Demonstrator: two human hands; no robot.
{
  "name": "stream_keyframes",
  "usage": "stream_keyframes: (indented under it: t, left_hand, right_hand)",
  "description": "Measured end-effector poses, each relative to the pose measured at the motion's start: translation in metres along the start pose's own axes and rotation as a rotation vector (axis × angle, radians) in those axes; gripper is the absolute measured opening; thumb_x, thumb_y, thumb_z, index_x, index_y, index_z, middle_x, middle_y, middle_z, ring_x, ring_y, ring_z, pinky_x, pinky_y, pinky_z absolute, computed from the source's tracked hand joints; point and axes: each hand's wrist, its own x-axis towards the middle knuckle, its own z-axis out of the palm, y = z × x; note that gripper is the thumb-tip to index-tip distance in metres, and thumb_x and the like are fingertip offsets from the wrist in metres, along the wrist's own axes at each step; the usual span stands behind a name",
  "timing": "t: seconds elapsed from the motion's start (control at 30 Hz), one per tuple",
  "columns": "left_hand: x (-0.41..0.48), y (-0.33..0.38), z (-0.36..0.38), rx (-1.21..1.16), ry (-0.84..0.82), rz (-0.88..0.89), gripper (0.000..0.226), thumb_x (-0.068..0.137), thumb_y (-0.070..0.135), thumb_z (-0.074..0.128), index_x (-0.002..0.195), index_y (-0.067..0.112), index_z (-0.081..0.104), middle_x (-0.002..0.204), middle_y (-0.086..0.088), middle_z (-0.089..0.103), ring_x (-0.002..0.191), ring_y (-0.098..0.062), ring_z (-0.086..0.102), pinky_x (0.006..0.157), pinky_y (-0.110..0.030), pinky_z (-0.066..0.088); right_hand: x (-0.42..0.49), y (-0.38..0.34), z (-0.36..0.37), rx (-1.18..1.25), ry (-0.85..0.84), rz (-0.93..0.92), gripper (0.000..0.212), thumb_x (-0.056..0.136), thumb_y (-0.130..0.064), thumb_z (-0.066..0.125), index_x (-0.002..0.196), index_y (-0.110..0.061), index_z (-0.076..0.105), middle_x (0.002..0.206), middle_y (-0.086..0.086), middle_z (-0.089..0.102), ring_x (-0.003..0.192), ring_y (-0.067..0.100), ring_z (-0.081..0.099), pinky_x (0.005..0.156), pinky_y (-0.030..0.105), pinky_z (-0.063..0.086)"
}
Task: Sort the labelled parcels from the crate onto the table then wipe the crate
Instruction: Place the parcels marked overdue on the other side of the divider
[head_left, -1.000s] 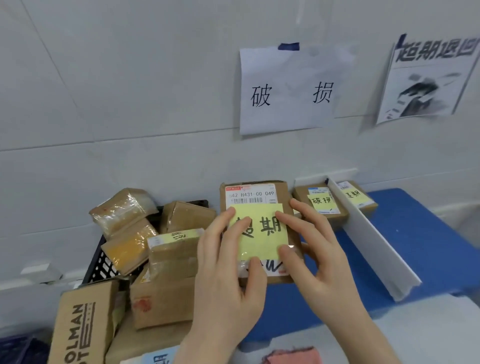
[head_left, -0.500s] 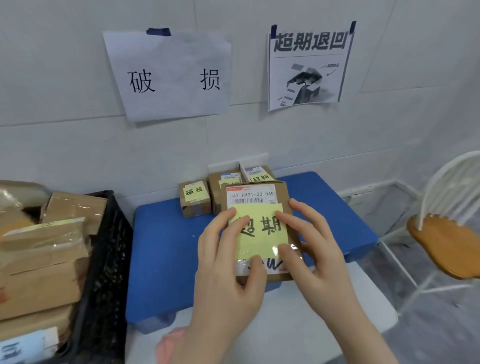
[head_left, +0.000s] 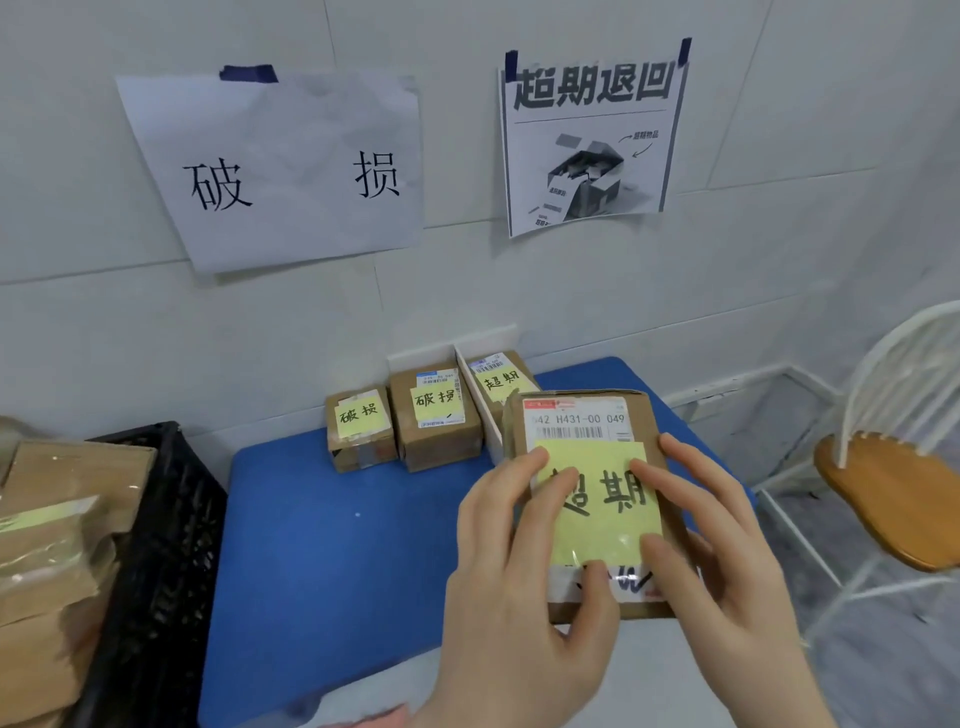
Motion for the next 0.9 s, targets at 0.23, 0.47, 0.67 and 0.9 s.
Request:
stream_keyframes:
  t: [0.23, 0.47, 0.67, 0.9]
  left_hand:
    - [0.036, 0.009, 0.055, 0.043, -0.037, 0.021, 0.052, 0.081, 0.040, 0.054, 0.131, 0.030, 0.049, 0.144, 0.020, 0.032, 0.130, -0.012, 0.041, 0.066, -0.014, 0.053]
    - [0.070, -0.002, 0.161, 0.133, -0.052, -0.163, 0.046, 0.083, 0.047, 0.044, 0.127, 0.033, 0.045, 0.140, 0.026, 0.028, 0.129, -0.003, 0.032, 0.072, -0.016, 0.044]
    - [0.072, -0.058, 0.256, 0.096, -0.145, -0.456, 0.055, 0.081, 0.054, 0.035, 0.132, 0.036, 0.042, 0.136, 0.036, 0.016, 0.131, 0.003, 0.023, 0.081, -0.020, 0.052]
    - [0.074, -0.114, 0.310, 0.056, -0.131, -0.580, 0.055, 0.082, 0.051, 0.040, 0.130, 0.028, 0.049, 0.137, 0.028, 0.028, 0.129, -0.002, 0.035, 0.083, -0.009, 0.046]
  right_hand:
    - [0.033, 0.037, -0.041, 0.004, 0.001, 0.071, 0.036, 0.089, -0.012, 0.063, 0.122, -0.024, 0.062, 0.141, -0.015, 0.046, 0.123, 0.000, 0.050, 0.075, 0.016, 0.054]
    - [0.096, 0.125, -0.088, 0.087, -0.193, 0.190, 0.053, 0.088, 0.008, 0.056, 0.118, -0.034, 0.067, 0.136, -0.018, 0.050, 0.120, -0.005, 0.050, 0.075, 0.009, 0.050]
    - [0.129, 0.243, -0.092, 0.023, -0.342, 0.288, 0.042, 0.092, -0.007, 0.059, 0.117, -0.040, 0.065, 0.136, -0.022, 0.044, 0.124, 0.002, 0.048, 0.080, 0.023, 0.055]
    - [0.147, 0.324, -0.071, -0.077, -0.412, 0.335, 0.040, 0.092, -0.006, 0.058, 0.124, -0.028, 0.061, 0.140, -0.016, 0.040, 0.123, -0.008, 0.043, 0.080, 0.014, 0.050]
